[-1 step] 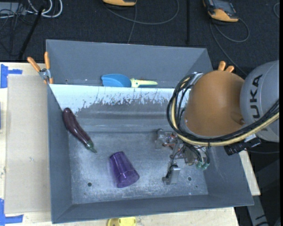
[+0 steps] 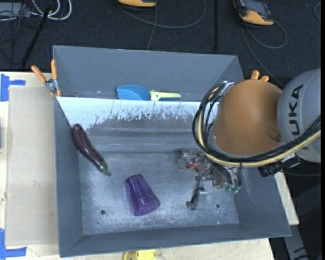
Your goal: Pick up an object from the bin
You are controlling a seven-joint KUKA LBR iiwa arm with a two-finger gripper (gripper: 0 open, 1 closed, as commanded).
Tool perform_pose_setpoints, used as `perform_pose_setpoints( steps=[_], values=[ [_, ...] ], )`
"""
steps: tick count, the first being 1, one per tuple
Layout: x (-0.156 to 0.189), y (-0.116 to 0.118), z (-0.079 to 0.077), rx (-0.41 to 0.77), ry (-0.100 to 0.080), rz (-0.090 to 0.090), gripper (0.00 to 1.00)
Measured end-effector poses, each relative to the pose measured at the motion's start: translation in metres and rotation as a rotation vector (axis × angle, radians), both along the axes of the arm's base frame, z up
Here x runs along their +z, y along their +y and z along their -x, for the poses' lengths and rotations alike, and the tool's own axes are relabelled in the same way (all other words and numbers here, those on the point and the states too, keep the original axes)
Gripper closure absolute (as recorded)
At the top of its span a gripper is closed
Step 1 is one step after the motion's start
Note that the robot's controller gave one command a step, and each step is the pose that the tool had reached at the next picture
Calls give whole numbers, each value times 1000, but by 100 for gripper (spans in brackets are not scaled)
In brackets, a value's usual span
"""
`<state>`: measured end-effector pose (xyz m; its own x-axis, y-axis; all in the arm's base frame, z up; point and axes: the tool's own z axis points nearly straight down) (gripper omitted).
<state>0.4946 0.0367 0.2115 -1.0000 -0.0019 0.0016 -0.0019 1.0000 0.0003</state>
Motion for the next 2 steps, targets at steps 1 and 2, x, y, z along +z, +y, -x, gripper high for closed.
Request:
perform_pose_setpoints(
  steps=[1, 2],
  values=[
    [-75, 71, -26, 31, -6, -1, 0],
    [-76, 24, -46, -45, -1, -1, 0]
  ],
)
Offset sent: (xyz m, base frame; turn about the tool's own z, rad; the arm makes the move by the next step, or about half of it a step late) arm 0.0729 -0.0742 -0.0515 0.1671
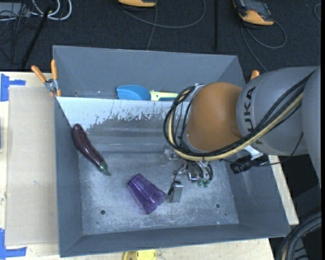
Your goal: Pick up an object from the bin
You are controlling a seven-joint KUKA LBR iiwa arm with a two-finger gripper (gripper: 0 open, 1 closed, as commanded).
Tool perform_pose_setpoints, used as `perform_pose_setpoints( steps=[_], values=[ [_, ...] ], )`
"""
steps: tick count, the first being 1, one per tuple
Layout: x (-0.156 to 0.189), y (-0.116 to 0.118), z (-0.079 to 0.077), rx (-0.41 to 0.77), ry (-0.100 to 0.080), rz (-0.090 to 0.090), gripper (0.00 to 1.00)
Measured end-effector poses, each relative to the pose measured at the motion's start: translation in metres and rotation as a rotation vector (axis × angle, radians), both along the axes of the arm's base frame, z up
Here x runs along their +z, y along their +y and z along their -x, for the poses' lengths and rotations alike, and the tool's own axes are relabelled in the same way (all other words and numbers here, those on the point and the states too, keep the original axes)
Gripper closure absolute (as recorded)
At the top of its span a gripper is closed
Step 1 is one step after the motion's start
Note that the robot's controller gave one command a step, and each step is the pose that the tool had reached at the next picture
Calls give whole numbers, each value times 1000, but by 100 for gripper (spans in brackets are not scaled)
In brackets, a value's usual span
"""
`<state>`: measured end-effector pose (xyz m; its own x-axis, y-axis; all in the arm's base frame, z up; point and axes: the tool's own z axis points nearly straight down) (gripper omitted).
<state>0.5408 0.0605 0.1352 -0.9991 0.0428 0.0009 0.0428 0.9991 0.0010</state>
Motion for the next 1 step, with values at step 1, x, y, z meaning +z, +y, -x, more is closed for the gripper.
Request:
perform_pose_setpoints(
  steps=[1],
  values=[
    [-4, 29, 17, -55, 1, 2, 0]
  ],
)
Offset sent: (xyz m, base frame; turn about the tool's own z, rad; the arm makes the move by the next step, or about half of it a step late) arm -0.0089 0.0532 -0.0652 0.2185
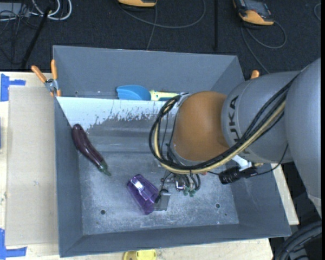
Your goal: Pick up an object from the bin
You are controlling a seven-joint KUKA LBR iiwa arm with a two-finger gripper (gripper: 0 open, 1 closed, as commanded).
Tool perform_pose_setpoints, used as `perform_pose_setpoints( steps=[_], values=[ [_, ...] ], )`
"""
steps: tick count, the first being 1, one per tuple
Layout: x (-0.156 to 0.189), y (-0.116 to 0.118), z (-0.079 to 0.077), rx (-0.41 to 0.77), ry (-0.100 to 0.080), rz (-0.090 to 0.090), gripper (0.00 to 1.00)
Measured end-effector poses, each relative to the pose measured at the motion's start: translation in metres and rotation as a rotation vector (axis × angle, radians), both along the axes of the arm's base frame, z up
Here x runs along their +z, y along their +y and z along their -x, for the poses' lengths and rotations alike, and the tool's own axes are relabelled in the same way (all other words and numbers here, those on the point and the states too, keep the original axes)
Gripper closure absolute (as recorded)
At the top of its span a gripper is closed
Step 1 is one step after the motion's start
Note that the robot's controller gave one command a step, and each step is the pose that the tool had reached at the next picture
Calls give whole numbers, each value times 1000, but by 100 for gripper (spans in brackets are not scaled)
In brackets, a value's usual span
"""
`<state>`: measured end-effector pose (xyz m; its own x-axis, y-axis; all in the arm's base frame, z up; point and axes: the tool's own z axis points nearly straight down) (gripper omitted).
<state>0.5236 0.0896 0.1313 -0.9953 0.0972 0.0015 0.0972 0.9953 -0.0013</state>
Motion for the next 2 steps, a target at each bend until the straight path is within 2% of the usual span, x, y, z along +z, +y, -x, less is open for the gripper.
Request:
perform_pose_setpoints(
  steps=[1, 2],
  values=[
    [-61, 24, -9, -166, 1, -3, 0],
    [-57, 27, 0, -34, -7, -5, 100]
  ],
)
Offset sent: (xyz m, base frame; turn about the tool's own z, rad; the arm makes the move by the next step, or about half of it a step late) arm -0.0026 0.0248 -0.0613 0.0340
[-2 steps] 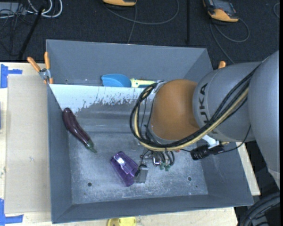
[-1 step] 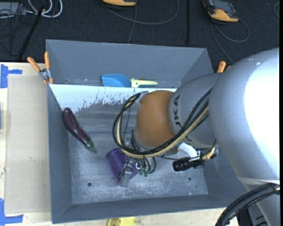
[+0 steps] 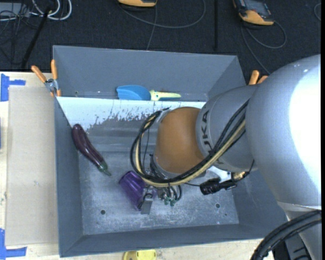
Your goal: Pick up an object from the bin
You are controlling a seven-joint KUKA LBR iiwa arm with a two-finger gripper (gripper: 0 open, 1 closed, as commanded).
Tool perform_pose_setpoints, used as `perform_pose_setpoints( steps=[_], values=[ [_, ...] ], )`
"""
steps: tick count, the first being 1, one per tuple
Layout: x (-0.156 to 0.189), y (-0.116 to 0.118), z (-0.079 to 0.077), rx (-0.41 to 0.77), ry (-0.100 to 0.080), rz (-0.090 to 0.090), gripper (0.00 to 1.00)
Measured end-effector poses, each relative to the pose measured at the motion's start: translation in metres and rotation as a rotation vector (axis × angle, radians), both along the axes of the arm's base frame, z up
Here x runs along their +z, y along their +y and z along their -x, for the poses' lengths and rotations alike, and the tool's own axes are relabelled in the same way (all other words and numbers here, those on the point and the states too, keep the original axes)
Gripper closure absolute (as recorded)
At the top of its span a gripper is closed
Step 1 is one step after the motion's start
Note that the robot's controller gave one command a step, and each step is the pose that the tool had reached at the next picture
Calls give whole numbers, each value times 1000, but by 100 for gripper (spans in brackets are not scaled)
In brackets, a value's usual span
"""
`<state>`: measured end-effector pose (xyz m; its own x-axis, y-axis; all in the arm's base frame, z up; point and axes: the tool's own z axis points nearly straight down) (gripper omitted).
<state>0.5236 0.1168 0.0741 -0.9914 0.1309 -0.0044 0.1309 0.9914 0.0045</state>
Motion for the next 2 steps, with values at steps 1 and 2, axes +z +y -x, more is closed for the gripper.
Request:
perform_pose_setpoints(
  steps=[1, 2],
  values=[
    [0, 0, 0, 0, 0, 0, 100],
    [2, 0, 1, 0, 3, 2, 100]
  ],
)
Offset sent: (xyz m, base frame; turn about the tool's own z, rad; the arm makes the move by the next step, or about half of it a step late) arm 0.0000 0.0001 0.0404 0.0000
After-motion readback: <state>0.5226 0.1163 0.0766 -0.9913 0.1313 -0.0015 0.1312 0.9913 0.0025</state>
